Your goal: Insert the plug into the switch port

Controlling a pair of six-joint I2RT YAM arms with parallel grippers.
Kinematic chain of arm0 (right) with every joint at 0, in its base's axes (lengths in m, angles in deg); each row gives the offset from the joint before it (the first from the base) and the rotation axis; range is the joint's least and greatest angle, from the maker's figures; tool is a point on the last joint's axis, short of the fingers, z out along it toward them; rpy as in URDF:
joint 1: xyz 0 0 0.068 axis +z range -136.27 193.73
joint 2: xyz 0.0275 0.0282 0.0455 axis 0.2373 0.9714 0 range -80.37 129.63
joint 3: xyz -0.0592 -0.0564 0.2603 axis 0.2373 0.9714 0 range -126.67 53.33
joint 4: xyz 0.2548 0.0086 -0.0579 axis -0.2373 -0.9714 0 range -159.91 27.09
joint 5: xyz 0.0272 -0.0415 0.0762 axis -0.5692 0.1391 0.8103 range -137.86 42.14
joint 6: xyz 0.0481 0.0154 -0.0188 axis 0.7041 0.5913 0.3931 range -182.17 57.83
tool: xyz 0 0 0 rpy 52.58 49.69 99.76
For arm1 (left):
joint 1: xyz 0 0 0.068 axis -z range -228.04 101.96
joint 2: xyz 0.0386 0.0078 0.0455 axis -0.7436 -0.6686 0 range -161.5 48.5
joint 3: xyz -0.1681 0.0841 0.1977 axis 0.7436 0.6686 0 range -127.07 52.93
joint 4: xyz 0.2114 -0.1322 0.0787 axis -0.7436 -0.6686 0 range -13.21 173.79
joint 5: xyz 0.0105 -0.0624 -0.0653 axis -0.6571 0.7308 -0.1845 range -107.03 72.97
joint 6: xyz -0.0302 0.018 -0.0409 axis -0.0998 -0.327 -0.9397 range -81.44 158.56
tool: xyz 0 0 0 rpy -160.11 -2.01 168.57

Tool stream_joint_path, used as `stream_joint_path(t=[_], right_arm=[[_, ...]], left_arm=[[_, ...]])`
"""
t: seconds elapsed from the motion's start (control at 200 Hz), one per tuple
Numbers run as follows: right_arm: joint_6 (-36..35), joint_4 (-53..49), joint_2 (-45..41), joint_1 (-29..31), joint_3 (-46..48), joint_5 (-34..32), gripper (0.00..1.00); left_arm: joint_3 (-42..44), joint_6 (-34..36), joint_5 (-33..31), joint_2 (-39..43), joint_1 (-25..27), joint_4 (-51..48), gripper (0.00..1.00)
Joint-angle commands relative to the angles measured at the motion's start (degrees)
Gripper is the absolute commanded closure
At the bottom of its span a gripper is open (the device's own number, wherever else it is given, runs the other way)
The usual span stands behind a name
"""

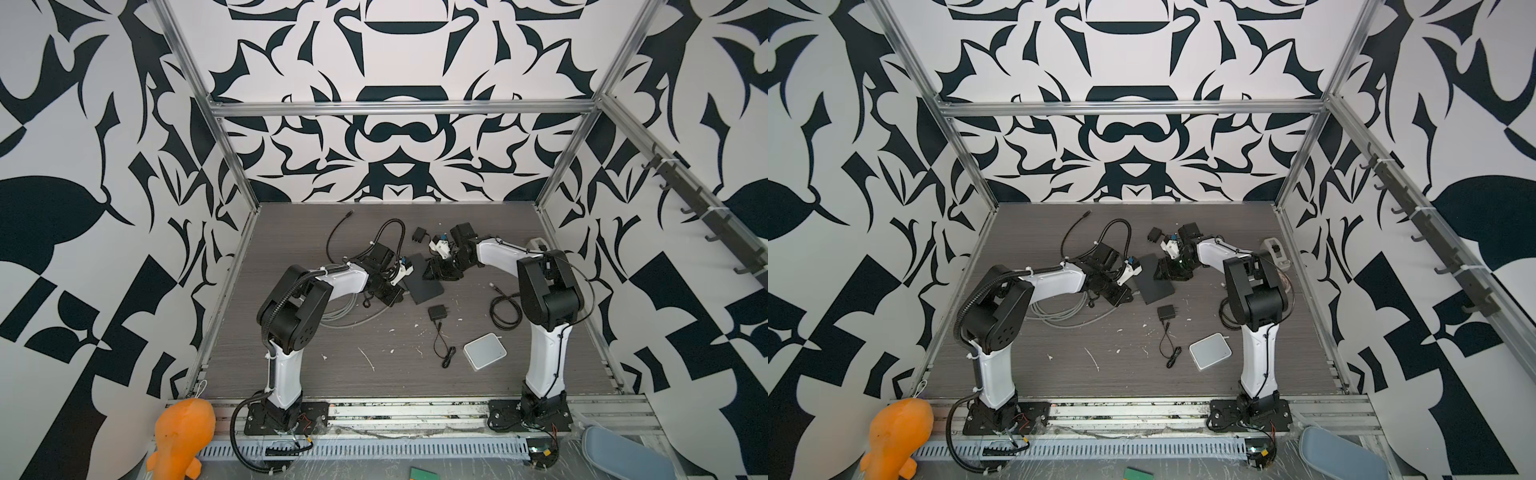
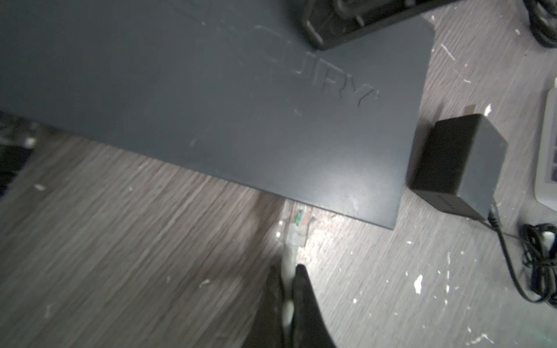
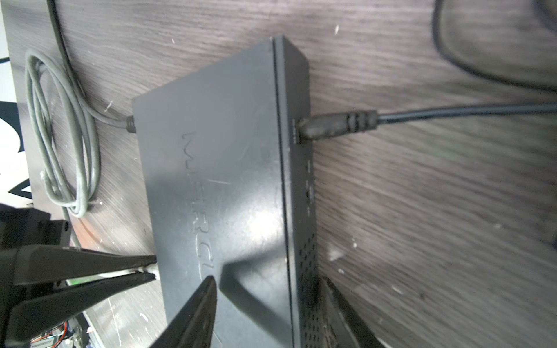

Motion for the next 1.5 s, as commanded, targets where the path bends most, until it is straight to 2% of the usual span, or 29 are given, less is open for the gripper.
stream_joint_path(t=[0.0, 0.17, 0.325, 0.425, 0.525, 0.69, 0.885, 0.995, 1.14, 1.225, 1.395, 1.494], right_arm=[[2.3, -7.0, 2.4, 3.6, 3.1, 11.1, 0.43], [1.7, -7.6, 1.9, 3.8, 3.8, 14.3, 0.44], [2.4, -8.1, 2.3, 3.8, 4.2, 16.5, 0.45], [1.9, -8.8, 1.8, 3.9, 4.7, 17.7, 0.45], [1.1, -9.2, 1.4, 3.9, 5.0, 18.3, 0.45], [1.7, -8.4, 2.1, 4.0, 5.2, 19.8, 0.46], [1.4, -8.3, 2.3, 4.5, 5.1, 21.6, 0.47], [2.0, -8.1, 1.8, 4.8, 6.4, 23.0, 0.48], [6.2, -6.4, 0.3, 4.8, 9.4, 21.6, 0.48], [9.0, -5.6, 0.3, 4.7, 10.4, 21.4, 0.48], [15.5, -3.3, 0.8, 4.3, 11.5, 21.3, 0.51], [18.9, -0.6, -0.2, 4.1, 12.6, 21.6, 0.51]], left_arm=[[-2.4, -3.5, 2.8, -3.2, 1.8, 9.2, 1.0], [-2.0, -6.7, 4.6, -4.4, 2.4, 12.8, 1.0], [1.2, -7.6, -0.6, -3.1, 3.5, 14.5, 1.0], [4.8, -7.5, 0.1, -2.1, 4.0, 19.0, 1.0], [3.4, -7.0, 0.8, -3.0, 4.0, 17.3, 1.0], [1.1, -8.3, 5.6, -5.1, 4.1, 17.8, 1.0], [-1.3, -8.2, 4.3, -7.1, 4.4, 15.8, 1.0], [-0.5, -11.5, 3.2, -6.6, 3.7, 16.6, 1.0], [4.0, -13.3, -2.5, -3.0, 3.7, 17.6, 1.0], [8.8, -13.1, -3.3, -0.4, 3.7, 21.6, 1.0], [9.3, -14.0, -1.3, -0.8, 3.3, 21.7, 1.0], [10.6, -18.9, 2.5, -1.7, 2.5, 25.4, 1.0]])
